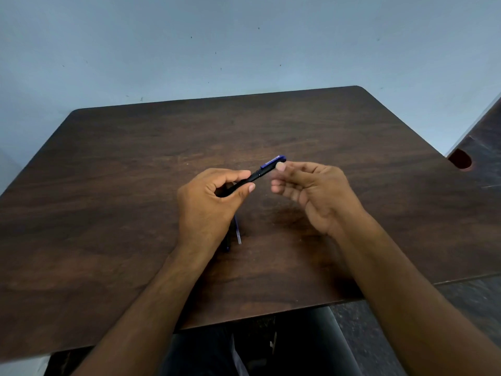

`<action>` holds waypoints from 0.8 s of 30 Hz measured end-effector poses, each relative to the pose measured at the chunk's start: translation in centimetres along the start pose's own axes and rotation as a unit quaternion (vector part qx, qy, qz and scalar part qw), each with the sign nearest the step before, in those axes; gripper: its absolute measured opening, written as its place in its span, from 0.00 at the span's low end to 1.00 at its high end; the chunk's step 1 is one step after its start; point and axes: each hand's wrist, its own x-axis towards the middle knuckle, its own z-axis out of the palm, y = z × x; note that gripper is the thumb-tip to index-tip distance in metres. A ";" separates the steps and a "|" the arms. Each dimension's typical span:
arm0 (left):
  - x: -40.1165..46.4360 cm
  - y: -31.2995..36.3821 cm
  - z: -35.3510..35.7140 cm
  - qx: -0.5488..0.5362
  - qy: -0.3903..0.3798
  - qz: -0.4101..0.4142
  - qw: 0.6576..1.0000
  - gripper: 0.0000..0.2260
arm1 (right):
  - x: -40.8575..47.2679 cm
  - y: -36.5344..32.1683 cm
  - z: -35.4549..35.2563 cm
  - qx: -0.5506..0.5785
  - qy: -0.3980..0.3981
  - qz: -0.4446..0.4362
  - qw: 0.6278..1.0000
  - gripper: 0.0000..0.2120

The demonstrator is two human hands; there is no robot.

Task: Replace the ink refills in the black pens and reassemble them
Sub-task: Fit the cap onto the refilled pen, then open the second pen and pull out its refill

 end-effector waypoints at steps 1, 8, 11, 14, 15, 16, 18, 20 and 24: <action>-0.1 0.0 0.1 -0.003 -0.003 0.001 1.000 0.11 | -0.2 0.4 0.4 0.013 -0.010 0.015 1.000 0.08; -0.3 0.1 0.0 -0.029 -0.037 0.035 0.998 0.09 | -0.4 0.2 1.8 -0.007 -0.002 0.009 1.000 0.04; -0.4 0.0 -0.4 -0.021 -0.018 0.026 0.999 0.07 | -0.2 -1.0 1.3 -0.088 0.001 0.004 0.996 0.05; 0.1 -0.6 -0.9 0.014 0.023 -0.035 0.999 0.06 | -0.2 -2.3 0.6 -0.239 0.023 -0.004 0.971 0.06; 0.3 -0.8 -1.1 0.024 0.032 -0.058 0.997 0.06 | -0.2 -2.7 0.4 -0.296 0.035 -0.008 0.955 0.05; 0.5 -1.1 -1.3 0.033 0.039 -0.079 0.996 0.06 | -0.1 -2.9 0.2 -0.348 0.047 -0.010 0.936 0.05; 0.6 -1.5 -1.6 0.062 0.038 -0.113 0.991 0.05 | 0.0 -3.1 0.0 -0.430 0.065 -0.003 0.900 0.06; 0.6 -1.8 -1.8 0.094 0.021 -0.138 0.986 0.04 | 0.2 -2.8 -0.1 -0.496 0.069 0.018 0.865 0.06; 0.5 -1.7 -1.9 0.142 -0.004 -0.159 0.977 0.02 | 0.0 -1.6 -0.3 -0.538 0.043 0.014 0.842 0.09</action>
